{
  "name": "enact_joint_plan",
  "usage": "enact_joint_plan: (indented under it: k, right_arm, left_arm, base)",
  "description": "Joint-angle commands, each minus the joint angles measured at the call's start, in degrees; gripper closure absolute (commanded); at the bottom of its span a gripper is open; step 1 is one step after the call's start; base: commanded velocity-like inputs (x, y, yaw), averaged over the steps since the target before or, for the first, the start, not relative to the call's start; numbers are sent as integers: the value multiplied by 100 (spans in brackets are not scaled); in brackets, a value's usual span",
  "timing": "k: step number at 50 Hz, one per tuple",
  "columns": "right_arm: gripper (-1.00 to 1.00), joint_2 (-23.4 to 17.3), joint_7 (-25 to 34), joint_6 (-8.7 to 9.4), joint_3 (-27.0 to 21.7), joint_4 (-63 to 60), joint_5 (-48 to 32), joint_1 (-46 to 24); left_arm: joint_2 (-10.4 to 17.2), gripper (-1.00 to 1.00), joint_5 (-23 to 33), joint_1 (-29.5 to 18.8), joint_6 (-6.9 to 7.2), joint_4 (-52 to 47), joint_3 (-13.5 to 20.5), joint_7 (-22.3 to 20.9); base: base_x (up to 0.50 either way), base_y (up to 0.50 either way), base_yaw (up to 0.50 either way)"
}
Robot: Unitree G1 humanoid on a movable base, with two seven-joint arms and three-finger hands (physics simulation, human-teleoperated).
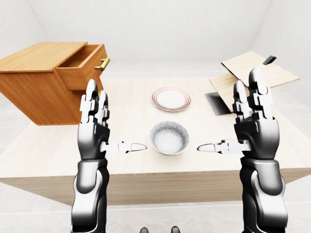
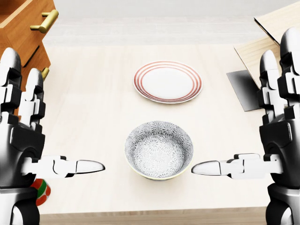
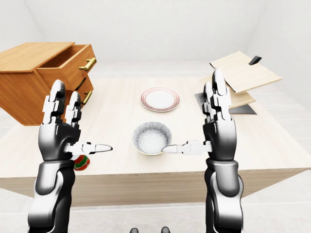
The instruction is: Close the top drawer of the cabinet.
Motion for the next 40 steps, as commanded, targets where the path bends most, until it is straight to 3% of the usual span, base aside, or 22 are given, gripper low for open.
enact_joint_plan:
  k: [1,30,40]
  right_arm:
    - [-100,-6,18,0,-25,-154,-24,-41]
    - [-100,-16,70,0,-38,-30,-48,-27]
    - [-100,-4,105,0,-4,17,-117,27]
  left_arm:
    - [-3,-100,-18,29,0,-198,39,30]
    - [28,-100,-169,58,0,-512,172,-10]
    - [21,-100,-152,98,0,-400,179,18]
  base:
    - [0,0,0]
    - [0,0,0]
    - [4,50,0]
